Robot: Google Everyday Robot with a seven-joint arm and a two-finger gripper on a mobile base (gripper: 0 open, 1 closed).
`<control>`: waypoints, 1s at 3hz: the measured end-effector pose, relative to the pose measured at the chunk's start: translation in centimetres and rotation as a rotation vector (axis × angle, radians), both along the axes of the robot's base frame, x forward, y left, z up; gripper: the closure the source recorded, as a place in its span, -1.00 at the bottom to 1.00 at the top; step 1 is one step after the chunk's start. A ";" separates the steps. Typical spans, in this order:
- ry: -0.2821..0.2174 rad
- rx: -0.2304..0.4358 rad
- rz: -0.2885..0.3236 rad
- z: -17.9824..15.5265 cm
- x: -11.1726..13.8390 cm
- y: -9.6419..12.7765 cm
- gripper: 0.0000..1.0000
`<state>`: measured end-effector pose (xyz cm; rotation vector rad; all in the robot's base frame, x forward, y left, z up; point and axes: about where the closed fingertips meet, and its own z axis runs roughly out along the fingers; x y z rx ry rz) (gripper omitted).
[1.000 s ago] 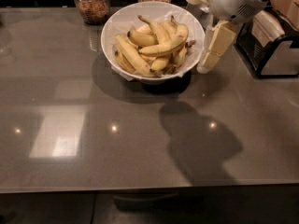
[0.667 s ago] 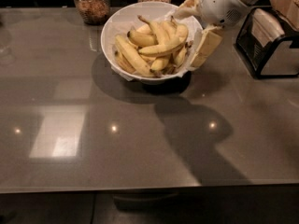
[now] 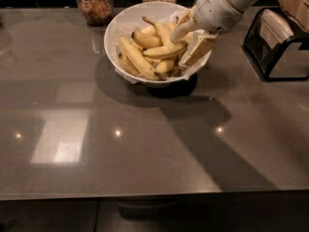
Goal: Pick banana from white bowl
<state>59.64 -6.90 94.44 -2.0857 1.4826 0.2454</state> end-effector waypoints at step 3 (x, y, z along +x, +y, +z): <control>-0.041 -0.034 0.103 -0.6 2.7 1.4 -0.12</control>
Offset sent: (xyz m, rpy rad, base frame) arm 0.0288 0.0135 0.0022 -0.0364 -0.0425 0.1156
